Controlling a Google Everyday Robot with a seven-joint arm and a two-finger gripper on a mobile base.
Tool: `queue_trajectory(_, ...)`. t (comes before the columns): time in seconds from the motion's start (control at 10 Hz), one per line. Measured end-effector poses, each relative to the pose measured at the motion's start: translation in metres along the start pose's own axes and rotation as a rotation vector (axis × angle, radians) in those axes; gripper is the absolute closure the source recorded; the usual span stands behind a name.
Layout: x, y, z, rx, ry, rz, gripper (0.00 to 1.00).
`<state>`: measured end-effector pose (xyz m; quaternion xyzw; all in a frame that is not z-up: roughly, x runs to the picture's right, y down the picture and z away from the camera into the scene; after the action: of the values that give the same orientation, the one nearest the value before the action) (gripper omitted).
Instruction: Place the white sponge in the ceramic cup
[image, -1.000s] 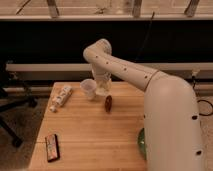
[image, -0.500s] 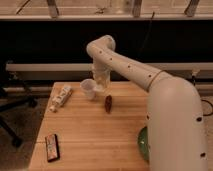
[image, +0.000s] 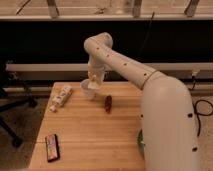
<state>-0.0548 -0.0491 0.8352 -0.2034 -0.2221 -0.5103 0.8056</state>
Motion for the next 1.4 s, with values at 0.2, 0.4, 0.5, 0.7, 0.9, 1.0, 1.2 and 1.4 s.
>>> queue_trajectory(0.2,0.001,-0.009,0.005,0.011,-0.022,-0.023,0.65)
queue_trajectory(0.4,0.001,-0.019,0.011,0.024,-0.034,-0.039,0.46)
queue_trajectory(0.5,0.001,-0.024,0.014,0.030,-0.041,-0.046,0.38)
queue_trajectory(0.7,0.003,-0.027,0.018,0.038,-0.048,-0.048,0.36)
queue_trajectory(0.9,0.003,-0.033,0.022,0.048,-0.050,-0.055,0.36)
queue_trajectory(1.0,0.003,-0.035,0.024,0.051,-0.050,-0.058,0.36)
queue_trajectory(1.2,0.007,-0.036,0.024,0.059,-0.039,-0.057,0.36)
queue_trajectory(1.4,0.014,-0.032,0.018,0.076,-0.013,-0.040,0.36)
